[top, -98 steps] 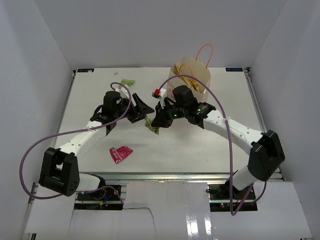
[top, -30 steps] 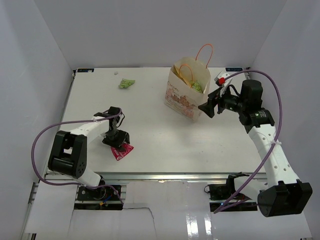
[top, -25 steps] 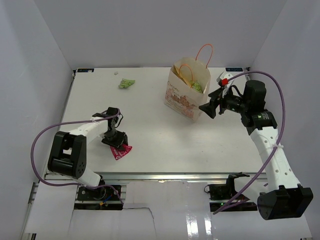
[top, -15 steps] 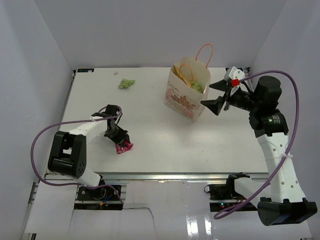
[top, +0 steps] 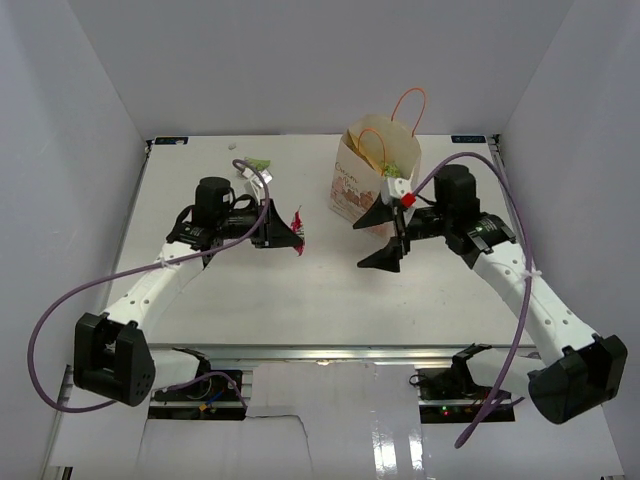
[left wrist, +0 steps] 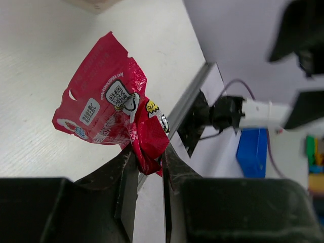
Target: Place the snacks into the paper bag
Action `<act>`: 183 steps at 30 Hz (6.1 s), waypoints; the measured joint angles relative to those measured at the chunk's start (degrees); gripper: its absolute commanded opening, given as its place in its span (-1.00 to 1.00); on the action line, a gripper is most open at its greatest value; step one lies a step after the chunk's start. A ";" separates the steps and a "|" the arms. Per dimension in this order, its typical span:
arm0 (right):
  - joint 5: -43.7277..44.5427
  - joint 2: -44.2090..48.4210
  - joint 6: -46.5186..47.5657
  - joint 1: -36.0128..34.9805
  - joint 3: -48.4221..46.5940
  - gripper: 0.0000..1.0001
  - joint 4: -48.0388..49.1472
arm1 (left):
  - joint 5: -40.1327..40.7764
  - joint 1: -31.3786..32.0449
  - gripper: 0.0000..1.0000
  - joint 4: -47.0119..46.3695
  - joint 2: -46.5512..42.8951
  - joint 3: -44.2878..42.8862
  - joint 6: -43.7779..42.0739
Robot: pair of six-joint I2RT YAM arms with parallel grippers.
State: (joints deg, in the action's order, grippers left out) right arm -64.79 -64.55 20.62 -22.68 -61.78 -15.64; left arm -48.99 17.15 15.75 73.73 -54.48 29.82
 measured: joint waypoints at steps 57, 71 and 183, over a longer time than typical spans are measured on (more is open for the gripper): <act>28.46 -6.95 18.47 -6.38 -20.87 -0.85 -6.69 | 26.75 1.97 0.96 -1.22 -14.78 -1.33 -9.97; 64.74 -14.40 -4.87 1.55 -25.16 -0.85 17.11 | 36.83 -2.69 0.96 3.06 -1.44 -4.09 4.07; 40.63 2.34 22.43 -22.93 10.71 -0.85 16.81 | 4.87 -4.52 0.61 -5.60 -8.48 4.96 16.55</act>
State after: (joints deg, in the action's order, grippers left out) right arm -24.16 -62.22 43.05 -45.60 -51.07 1.17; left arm -44.12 12.62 10.15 65.25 -49.52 46.37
